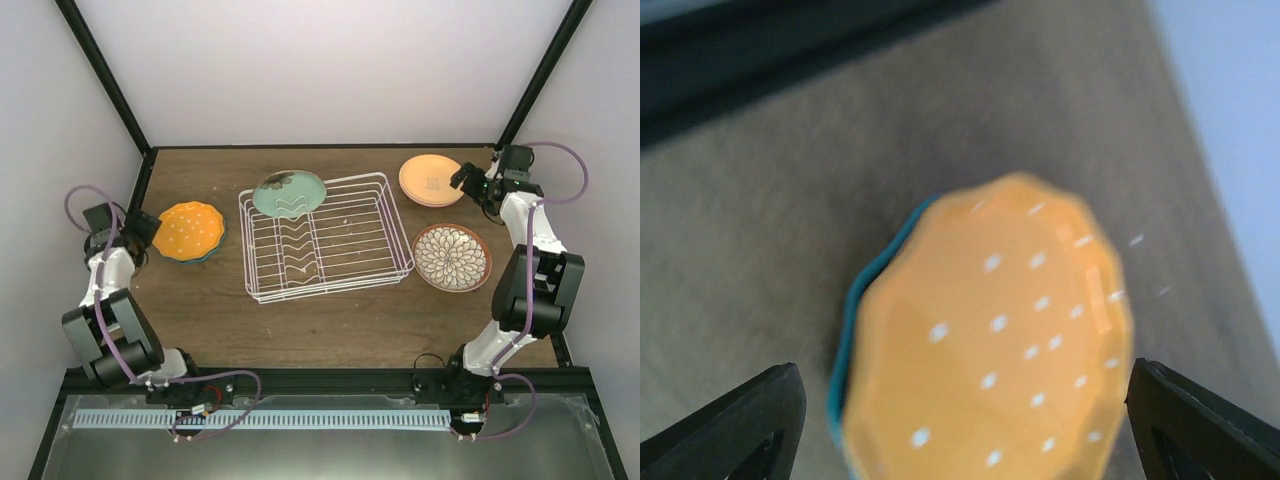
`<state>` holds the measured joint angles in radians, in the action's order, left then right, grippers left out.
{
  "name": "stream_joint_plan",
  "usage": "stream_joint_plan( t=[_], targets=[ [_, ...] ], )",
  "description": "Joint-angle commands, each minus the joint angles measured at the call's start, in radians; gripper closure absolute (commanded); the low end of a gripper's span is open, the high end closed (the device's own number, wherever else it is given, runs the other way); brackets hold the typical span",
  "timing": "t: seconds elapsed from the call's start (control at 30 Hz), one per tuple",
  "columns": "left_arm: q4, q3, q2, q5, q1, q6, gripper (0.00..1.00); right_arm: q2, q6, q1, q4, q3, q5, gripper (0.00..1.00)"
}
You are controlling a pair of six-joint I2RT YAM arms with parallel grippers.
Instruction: Unload the plates from the dish rack
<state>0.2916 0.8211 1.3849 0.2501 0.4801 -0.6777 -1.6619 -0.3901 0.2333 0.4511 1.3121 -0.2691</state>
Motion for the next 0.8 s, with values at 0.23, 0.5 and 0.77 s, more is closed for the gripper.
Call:
stream_joint_plan(
  t=[0.23, 0.5, 0.77],
  targets=[
    [-0.357, 0.354, 0.050, 0.497, -0.235, 0.468, 0.11, 0.019, 0.002, -0.005, -0.050, -0.011, -0.067, 0.00],
    [-0.145, 0.511, 0.124, 0.604, -0.430, 0.894, 0.14, 0.057, 0.066, -0.005, -0.043, -0.014, -0.097, 0.00],
    [-0.090, 0.443, 0.136, 0.444, -0.559, 1.262, 0.14, 0.130, 0.090, -0.005, -0.102, -0.113, -0.150, 0.00]
  ],
)
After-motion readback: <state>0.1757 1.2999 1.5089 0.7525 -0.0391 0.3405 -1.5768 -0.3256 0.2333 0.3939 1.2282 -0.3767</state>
